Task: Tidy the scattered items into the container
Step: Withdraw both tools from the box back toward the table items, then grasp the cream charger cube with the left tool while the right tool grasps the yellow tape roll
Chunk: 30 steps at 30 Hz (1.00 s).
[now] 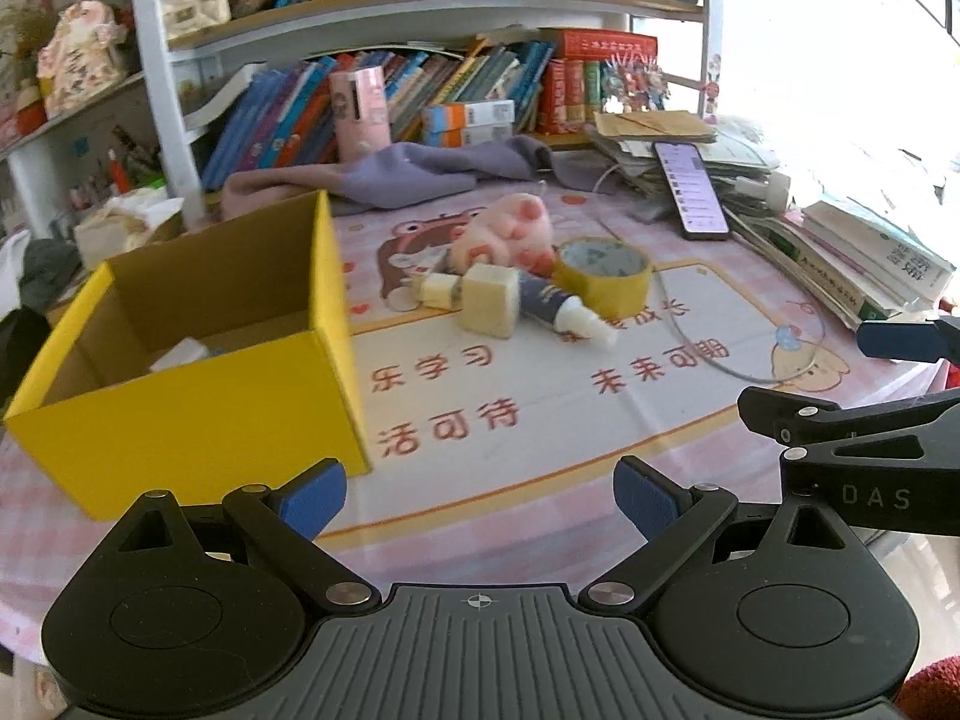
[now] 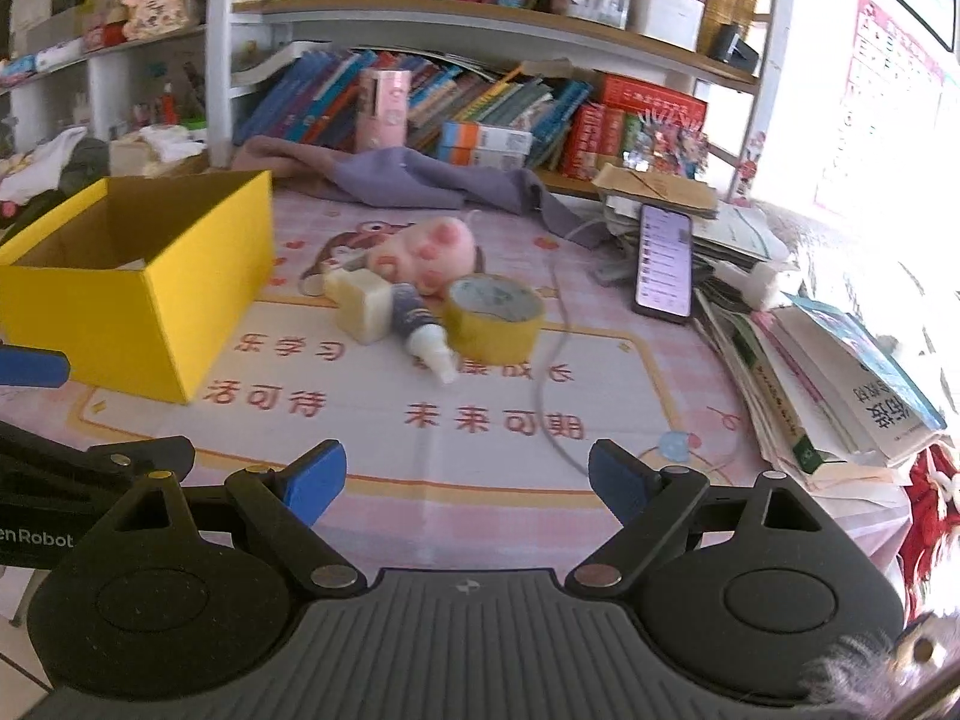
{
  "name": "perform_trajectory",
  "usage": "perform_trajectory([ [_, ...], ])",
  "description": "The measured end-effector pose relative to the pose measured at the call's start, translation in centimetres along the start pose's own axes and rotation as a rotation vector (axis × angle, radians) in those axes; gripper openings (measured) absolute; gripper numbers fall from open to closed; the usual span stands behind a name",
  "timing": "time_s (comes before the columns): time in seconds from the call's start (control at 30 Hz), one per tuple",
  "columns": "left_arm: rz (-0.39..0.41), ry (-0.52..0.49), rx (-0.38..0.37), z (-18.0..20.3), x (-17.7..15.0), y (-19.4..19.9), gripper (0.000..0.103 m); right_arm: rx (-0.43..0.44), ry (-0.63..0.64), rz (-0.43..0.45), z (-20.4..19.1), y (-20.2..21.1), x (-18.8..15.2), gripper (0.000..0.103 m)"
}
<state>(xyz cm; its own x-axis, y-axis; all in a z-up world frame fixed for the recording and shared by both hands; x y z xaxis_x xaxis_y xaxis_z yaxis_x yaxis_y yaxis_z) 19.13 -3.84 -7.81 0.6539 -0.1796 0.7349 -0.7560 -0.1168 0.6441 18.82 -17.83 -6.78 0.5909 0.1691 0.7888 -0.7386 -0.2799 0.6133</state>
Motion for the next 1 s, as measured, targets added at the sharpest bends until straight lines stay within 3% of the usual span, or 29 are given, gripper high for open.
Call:
perform_trajectory([
  [0.4, -0.030, 0.004, 0.009, 3.4, 2.7, -3.7, 0.098, 0.002, -0.010, -0.026, 5.0, -3.1, 1.4, 0.088],
  [1.0, -0.115, 0.149, 0.220, 3.3, 8.3, -10.4, 0.097, 0.221, 0.091, -0.089, 10.0, -12.7, 7.7, 0.089],
])
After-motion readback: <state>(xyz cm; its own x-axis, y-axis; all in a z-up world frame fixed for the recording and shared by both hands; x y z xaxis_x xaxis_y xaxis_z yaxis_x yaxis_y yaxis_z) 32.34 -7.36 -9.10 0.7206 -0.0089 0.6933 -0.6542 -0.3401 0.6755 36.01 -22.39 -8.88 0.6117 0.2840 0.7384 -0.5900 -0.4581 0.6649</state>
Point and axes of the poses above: each gripper's, at about its wrist camera, not at the fingertips, and y roughly against the way its jaws point, z to its right, x to its top, the point moved 10 cm from there along -y, roughly the way its jaws point, and after that the axes turned 14 degrees about x, right-handed, at the moved point
